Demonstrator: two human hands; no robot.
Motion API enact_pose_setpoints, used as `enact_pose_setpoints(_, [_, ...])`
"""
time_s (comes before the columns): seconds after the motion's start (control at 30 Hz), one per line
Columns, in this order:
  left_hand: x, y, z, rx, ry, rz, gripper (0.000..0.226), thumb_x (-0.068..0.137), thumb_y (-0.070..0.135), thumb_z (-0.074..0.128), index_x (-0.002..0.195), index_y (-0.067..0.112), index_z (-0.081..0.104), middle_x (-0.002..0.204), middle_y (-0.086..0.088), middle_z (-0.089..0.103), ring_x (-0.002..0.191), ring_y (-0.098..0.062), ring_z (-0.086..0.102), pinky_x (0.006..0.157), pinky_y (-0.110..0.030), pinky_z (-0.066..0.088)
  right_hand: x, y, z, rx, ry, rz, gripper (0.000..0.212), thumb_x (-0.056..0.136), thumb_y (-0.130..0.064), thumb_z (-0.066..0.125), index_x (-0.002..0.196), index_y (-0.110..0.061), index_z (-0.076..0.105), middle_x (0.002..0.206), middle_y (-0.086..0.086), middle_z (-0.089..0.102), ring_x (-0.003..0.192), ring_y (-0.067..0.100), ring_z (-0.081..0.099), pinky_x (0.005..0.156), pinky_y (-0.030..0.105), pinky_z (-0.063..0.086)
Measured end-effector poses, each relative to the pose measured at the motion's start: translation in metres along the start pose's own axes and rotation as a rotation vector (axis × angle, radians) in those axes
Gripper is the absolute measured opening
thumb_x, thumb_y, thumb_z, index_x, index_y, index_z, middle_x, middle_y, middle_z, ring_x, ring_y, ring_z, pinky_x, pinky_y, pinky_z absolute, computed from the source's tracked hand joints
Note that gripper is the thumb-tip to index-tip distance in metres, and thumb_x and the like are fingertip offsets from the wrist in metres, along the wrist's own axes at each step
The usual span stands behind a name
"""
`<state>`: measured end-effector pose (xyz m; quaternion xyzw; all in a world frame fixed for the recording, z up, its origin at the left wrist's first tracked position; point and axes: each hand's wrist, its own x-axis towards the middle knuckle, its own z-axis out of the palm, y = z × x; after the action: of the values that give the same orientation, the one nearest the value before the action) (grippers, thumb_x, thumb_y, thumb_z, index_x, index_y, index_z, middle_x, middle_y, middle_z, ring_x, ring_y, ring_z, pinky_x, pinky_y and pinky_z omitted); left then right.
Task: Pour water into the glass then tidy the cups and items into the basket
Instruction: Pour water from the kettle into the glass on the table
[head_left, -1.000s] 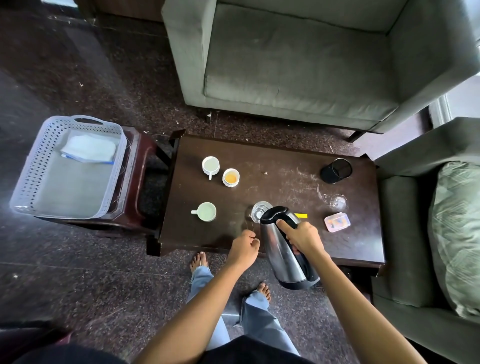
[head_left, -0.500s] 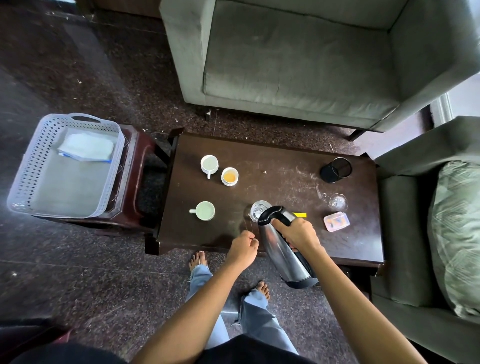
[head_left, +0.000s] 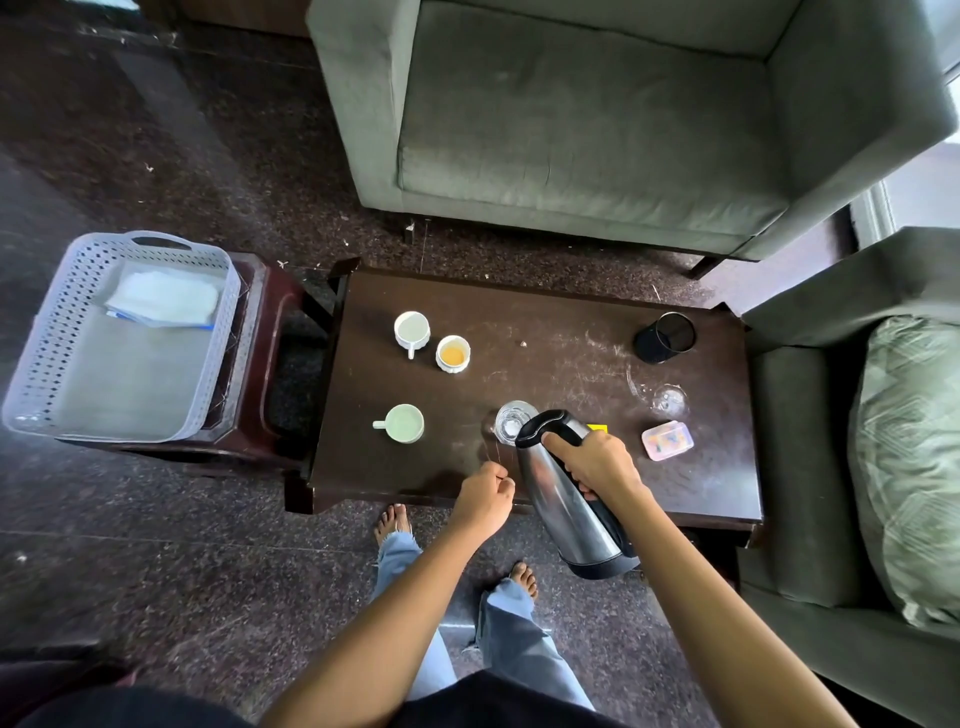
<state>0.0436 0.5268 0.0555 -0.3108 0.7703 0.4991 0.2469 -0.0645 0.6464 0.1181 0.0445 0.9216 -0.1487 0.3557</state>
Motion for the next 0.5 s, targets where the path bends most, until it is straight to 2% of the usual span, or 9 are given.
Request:
enact_pose_setpoints(0.07, [0.0002, 0.0003, -0.0004, 0.005, 0.001, 0.000, 0.030, 0.096, 0.019, 0.045, 0.120, 0.004, 0.055, 0.122, -0.016, 0.062, 0.112, -0.028, 0.059, 0.093, -0.030, 0.044, 0.0006, -0.0018, -0.0014, -0.007, -0.003, 0.002, 0.053, 0.082, -0.058, 0.053, 0.079, -0.006, 0.061, 0.058, 0.003, 0.059, 0.054, 0.019, 0.056, 0.049, 0.027, 0.038])
enact_pose_setpoints(0.17, [-0.0002, 0.0011, -0.0014, 0.009, 0.000, -0.002, 0.029, 0.096, 0.019, 0.045, 0.120, 0.005, 0.055, 0.122, -0.015, 0.062, 0.112, -0.027, 0.059, 0.092, -0.030, 0.044, 0.0019, -0.0038, -0.0016, -0.001, -0.021, -0.004, 0.054, 0.082, -0.057, 0.053, 0.078, -0.004, 0.063, 0.058, 0.006, 0.063, 0.057, 0.024, 0.062, 0.048, 0.025, 0.039])
enact_pose_setpoints(0.3, [-0.0003, 0.0017, -0.0041, 0.022, -0.001, -0.002, 0.030, 0.097, 0.020, 0.045, 0.120, 0.005, 0.056, 0.123, -0.014, 0.062, 0.114, -0.027, 0.059, 0.093, -0.029, 0.044, 0.0019, -0.0063, -0.0028, 0.000, -0.021, 0.003, 0.051, 0.081, -0.055, 0.053, 0.067, -0.007, 0.059, 0.054, 0.005, 0.061, 0.051, 0.024, 0.061, 0.045, 0.024, 0.040])
enact_pose_setpoints(0.4, [0.0002, 0.0016, -0.0070, 0.018, 0.003, -0.005, 0.029, 0.096, 0.020, 0.046, 0.120, 0.005, 0.056, 0.123, -0.014, 0.062, 0.114, -0.026, 0.059, 0.093, -0.029, 0.045, 0.0032, -0.0082, -0.0029, 0.022, -0.033, 0.014, 0.051, 0.079, -0.055, 0.053, 0.058, -0.008, 0.055, 0.050, 0.004, 0.060, 0.047, 0.025, 0.061, 0.054, 0.028, 0.052])
enact_pose_setpoints(0.5, [0.0010, 0.0011, -0.0093, 0.017, 0.014, -0.006, 0.027, 0.096, 0.019, 0.046, 0.117, 0.006, 0.056, 0.122, -0.014, 0.063, 0.112, -0.027, 0.060, 0.092, -0.030, 0.045, 0.0047, -0.0095, -0.0035, 0.028, -0.040, 0.015, 0.054, 0.077, -0.057, 0.053, 0.057, -0.007, 0.058, 0.049, 0.005, 0.061, 0.047, 0.025, 0.062, 0.060, 0.032, 0.057])
